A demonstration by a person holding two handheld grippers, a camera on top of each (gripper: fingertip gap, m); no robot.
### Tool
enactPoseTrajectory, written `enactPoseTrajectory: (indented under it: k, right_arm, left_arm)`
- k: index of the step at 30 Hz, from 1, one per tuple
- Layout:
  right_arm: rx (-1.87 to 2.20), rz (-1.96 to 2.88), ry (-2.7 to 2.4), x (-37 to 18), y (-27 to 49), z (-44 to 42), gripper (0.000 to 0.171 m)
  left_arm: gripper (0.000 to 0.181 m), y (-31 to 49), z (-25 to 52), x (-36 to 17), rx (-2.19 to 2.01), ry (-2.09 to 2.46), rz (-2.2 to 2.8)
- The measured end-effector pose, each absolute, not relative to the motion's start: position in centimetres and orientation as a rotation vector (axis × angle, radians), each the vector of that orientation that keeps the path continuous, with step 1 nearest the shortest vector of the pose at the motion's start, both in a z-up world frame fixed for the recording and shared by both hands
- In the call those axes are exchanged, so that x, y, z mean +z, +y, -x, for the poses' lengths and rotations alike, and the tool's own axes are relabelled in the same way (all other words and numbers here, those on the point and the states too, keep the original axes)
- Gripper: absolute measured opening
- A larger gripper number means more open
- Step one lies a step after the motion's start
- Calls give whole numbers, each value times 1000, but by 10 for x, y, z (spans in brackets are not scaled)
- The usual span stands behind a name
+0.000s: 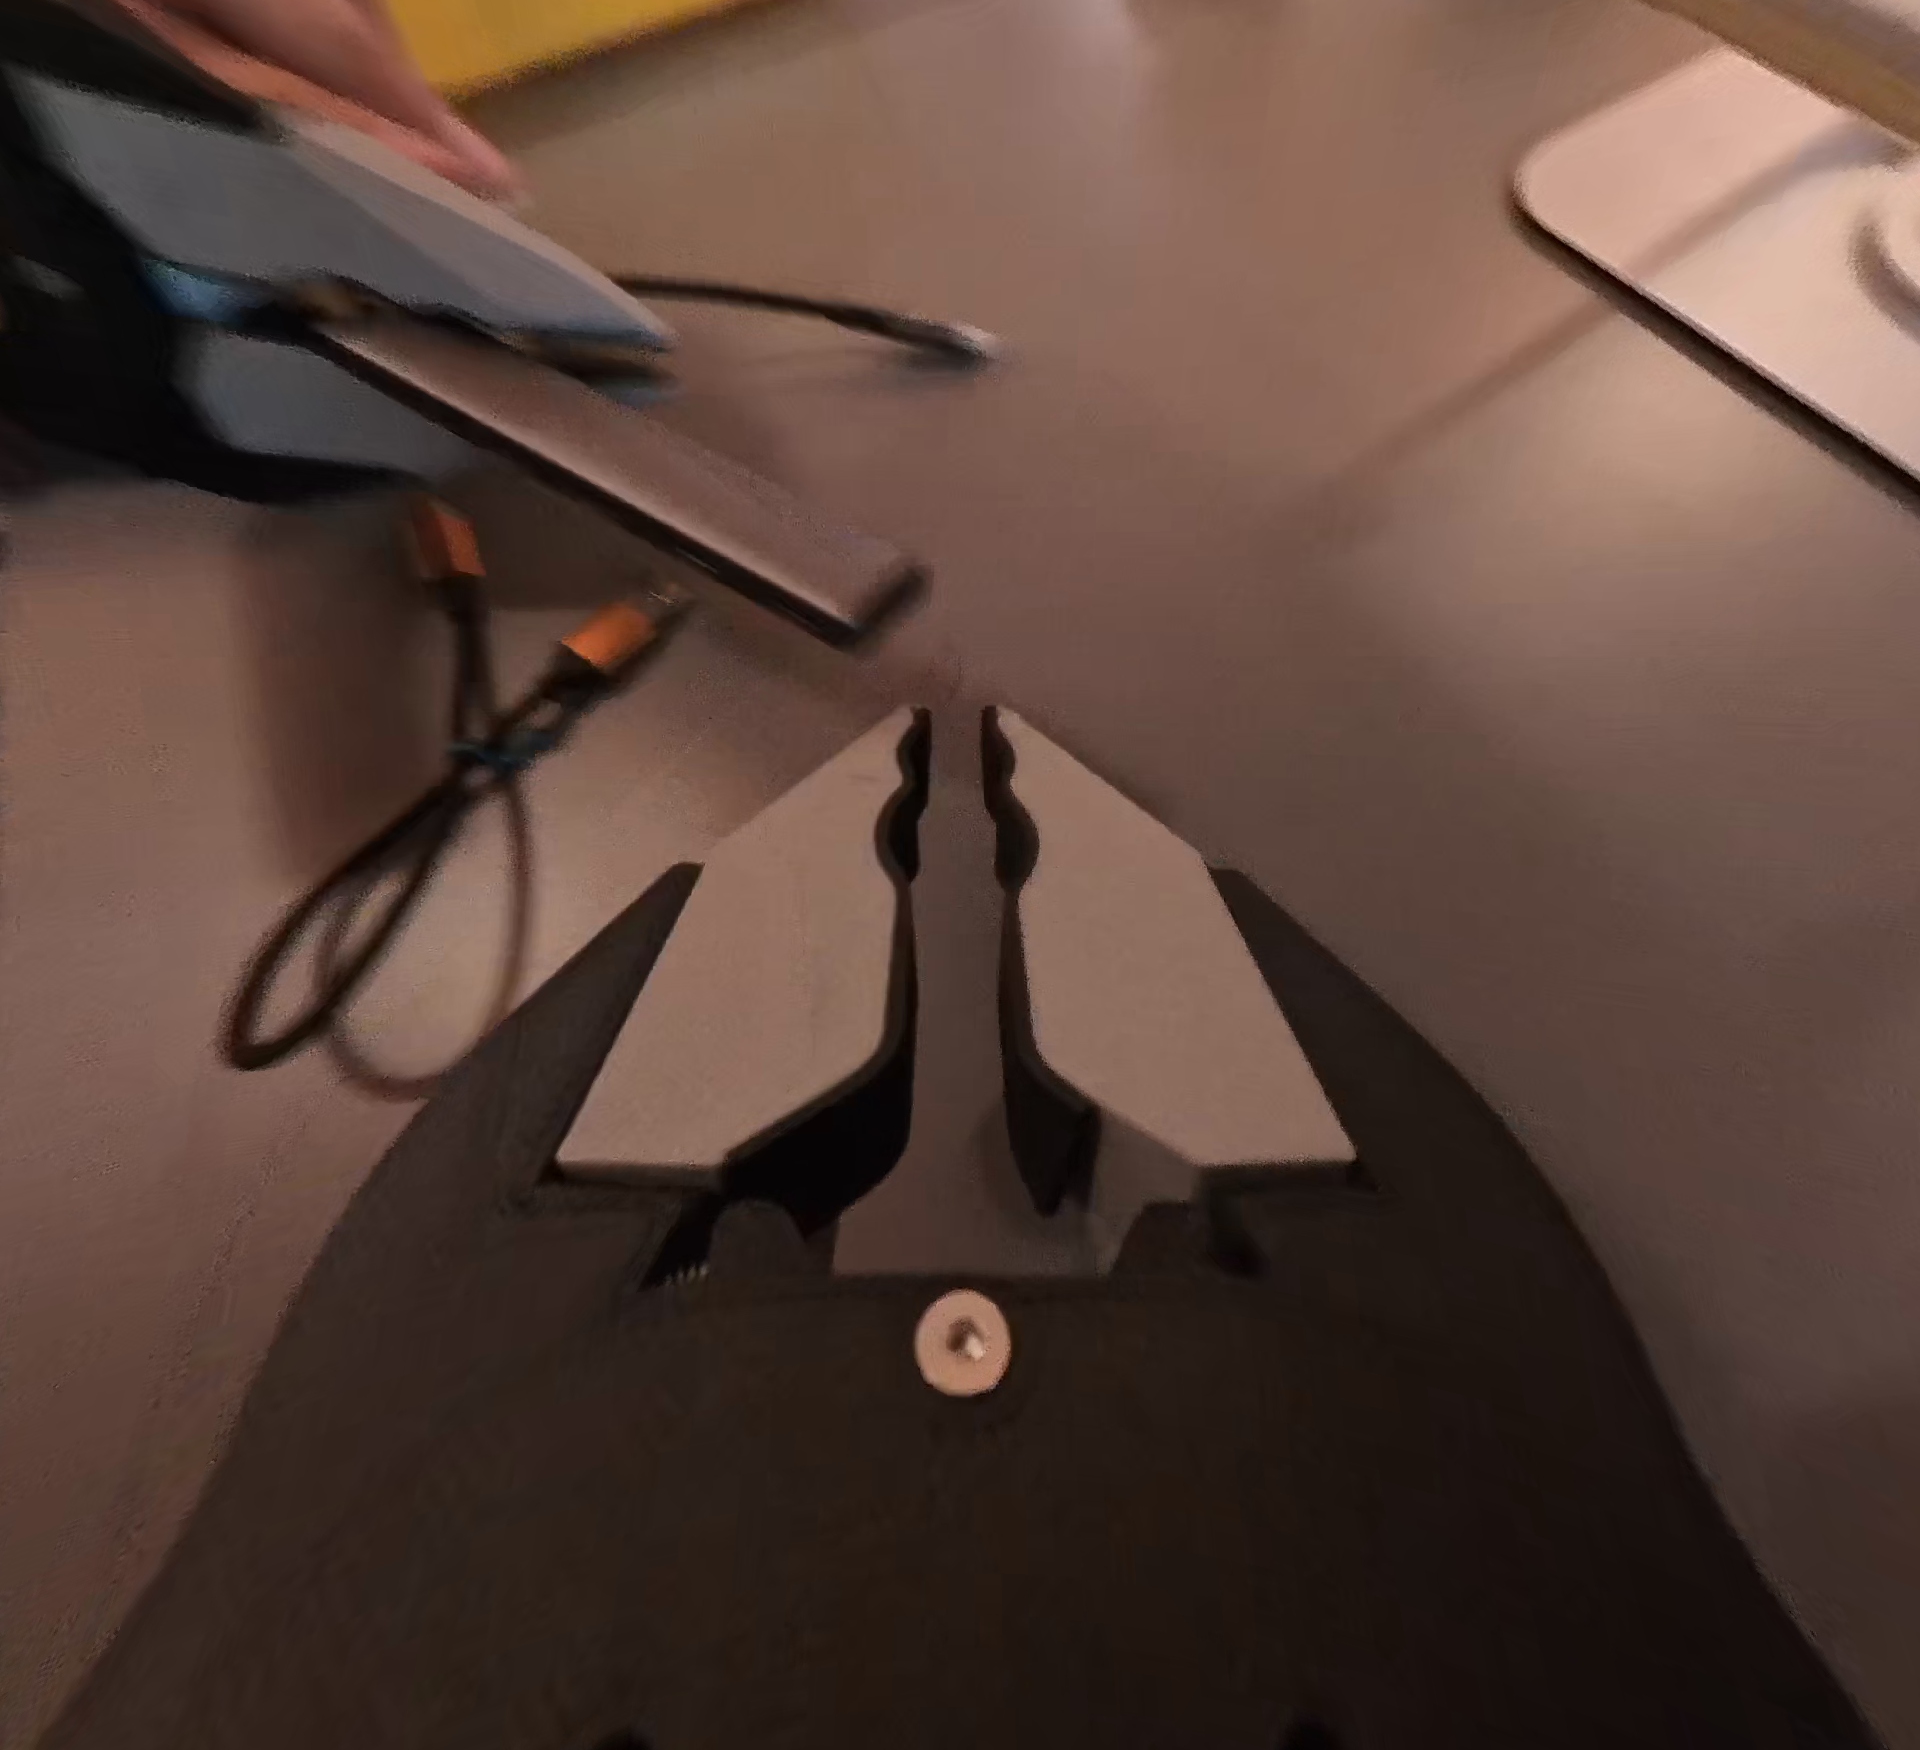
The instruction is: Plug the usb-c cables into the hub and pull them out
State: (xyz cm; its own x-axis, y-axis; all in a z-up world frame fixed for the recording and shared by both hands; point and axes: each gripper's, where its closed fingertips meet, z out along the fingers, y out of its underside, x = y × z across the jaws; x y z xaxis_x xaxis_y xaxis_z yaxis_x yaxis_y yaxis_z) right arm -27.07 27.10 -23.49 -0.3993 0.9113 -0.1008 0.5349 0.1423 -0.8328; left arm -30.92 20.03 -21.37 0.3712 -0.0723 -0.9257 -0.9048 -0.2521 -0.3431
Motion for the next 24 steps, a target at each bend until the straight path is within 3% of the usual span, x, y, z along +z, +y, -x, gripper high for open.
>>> enactPoseTrajectory:
  k: [13, 24]
  right_arm:
    - [1168, 1137, -1980, -211, 256, 268, 31]
    - [1269, 1106, -1935, -199, 248, 268, 27]
  left_arm:
    - [4, 198, 323, -201, 979, 761, 1633]
    - [4, 196, 307, -200, 937, 821, 1580]
